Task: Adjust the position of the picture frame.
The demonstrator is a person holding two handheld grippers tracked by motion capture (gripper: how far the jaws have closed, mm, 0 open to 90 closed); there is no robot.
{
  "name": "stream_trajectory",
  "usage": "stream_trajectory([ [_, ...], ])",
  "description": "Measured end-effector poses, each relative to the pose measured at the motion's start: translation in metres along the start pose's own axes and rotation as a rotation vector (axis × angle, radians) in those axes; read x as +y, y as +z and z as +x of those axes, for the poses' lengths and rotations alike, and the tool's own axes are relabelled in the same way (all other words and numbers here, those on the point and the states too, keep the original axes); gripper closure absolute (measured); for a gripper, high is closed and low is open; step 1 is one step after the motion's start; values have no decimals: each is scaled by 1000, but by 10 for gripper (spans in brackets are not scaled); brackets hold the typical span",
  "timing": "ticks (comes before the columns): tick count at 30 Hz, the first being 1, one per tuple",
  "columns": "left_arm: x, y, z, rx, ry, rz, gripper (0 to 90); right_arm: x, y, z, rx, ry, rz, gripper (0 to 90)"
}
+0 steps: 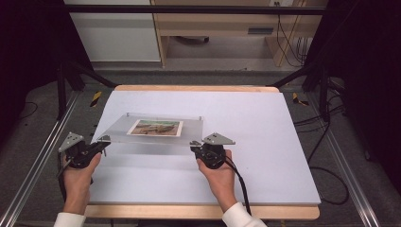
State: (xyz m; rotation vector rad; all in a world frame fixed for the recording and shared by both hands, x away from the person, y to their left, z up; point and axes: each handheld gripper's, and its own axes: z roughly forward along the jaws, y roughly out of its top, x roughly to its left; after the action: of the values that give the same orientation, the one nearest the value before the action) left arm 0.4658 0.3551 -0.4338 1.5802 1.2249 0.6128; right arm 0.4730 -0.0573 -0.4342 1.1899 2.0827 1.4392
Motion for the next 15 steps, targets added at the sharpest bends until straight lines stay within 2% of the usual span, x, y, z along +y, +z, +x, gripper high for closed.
stream_trajectory([
  [6, 5, -3, -16, -2, 2, -1, 844, 9, -13, -9, -16, -9, -30, 831],
  [15, 13, -2, -35, -11, 15, -36, 844, 15, -30, -21, -43, -16, -51, 830],
])
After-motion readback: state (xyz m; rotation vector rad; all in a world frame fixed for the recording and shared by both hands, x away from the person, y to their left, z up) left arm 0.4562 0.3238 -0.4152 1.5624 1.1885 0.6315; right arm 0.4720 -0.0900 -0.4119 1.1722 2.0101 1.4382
